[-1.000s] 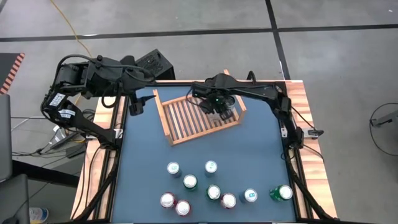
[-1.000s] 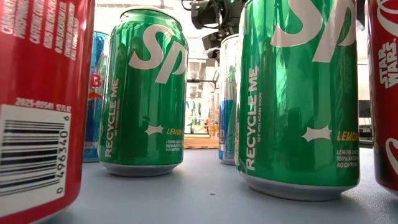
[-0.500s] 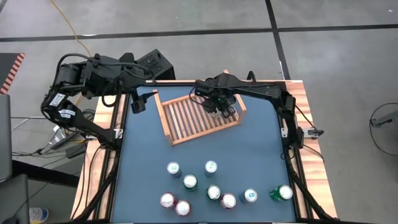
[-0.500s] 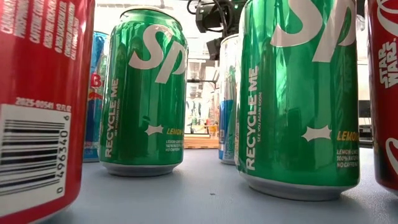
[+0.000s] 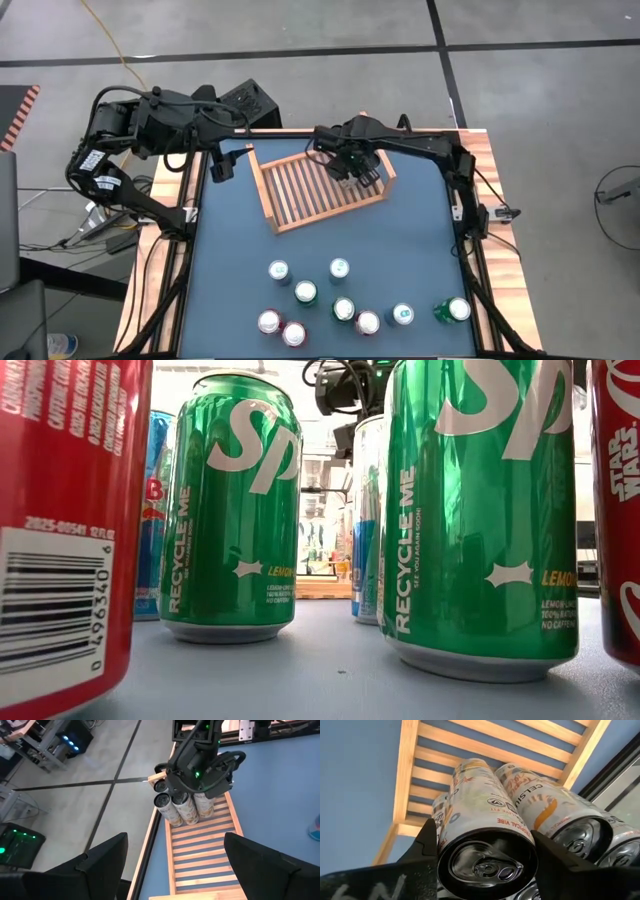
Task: Place canned beverage on shelf
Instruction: Put the white-yellow soda can on the shelf aligned with the other white-yellow soda cans, then adjust the white-yellow soda cans, then put the blue soda can on the shelf
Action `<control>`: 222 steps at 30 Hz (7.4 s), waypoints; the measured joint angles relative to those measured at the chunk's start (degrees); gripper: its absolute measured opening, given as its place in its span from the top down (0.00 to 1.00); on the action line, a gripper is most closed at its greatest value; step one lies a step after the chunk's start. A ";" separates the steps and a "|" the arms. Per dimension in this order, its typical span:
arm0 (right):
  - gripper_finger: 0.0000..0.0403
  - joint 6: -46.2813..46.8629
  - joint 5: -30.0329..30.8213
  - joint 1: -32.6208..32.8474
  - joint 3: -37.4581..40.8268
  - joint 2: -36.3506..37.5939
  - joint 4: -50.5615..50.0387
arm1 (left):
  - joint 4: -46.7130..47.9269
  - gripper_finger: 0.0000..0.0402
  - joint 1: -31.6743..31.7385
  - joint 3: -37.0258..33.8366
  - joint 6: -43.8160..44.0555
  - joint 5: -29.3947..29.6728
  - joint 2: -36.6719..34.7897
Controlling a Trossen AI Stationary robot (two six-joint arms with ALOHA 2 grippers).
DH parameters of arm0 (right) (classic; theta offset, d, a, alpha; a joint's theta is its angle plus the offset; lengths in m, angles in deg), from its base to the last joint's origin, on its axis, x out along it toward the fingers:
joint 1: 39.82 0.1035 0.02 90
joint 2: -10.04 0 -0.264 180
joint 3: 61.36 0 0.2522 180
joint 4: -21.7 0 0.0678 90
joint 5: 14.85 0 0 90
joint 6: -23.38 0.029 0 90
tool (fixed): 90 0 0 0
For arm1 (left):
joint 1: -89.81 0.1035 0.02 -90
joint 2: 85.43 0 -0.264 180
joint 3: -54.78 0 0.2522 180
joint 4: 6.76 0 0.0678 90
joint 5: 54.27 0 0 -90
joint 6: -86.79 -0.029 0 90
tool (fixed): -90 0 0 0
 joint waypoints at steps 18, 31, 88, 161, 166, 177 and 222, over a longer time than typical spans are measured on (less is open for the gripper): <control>0.52 0.02 -4.24 -0.33 0.00 0.00 -0.39 | 0.03 0.21 -0.01 0.00 -1.51 -0.05 -0.02; 0.52 0.48 -4.17 -0.33 0.00 0.00 -0.40 | 0.05 0.21 -0.01 0.00 -1.47 -0.12 -0.02; 0.46 39.48 -6.80 3.71 -17.51 24.69 -6.95 | -63.80 0.21 7.04 -53.72 4.40 -18.23 -0.02; 0.74 48.54 -4.15 15.96 -17.44 31.91 -7.71 | -74.70 1.00 8.46 -52.94 14.88 -14.38 26.70; 0.74 48.54 -4.15 15.96 -17.44 31.91 -7.71 | -73.09 1.00 10.27 -53.00 15.95 -10.22 26.52; 0.74 49.64 -4.17 15.98 -17.44 31.91 -7.71 | -78.02 1.00 15.78 -52.96 16.48 -4.42 27.06; 0.71 82.16 -19.71 35.14 14.77 35.65 -6.50 | -59.08 0.99 8.97 -52.98 12.91 -13.57 -4.39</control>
